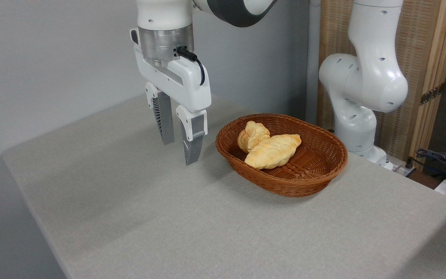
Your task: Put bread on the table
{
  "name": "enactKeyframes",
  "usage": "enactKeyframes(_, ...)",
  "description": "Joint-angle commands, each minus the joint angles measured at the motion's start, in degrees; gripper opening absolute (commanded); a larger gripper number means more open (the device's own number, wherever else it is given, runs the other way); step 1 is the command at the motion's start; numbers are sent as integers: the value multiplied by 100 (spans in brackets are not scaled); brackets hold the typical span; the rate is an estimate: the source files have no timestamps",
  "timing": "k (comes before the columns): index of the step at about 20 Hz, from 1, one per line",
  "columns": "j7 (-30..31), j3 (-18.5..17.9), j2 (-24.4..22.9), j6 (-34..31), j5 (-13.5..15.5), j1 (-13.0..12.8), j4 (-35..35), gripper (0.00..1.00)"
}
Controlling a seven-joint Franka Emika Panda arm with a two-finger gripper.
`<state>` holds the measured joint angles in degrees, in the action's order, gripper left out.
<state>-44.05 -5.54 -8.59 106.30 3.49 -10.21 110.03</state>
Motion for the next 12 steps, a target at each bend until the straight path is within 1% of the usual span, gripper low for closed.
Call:
enactKeyframes(1,63,0,50,-162,47,-25,-114,100)
enactKeyframes(12,45,-9,50,-232,46,-25,-122,100)
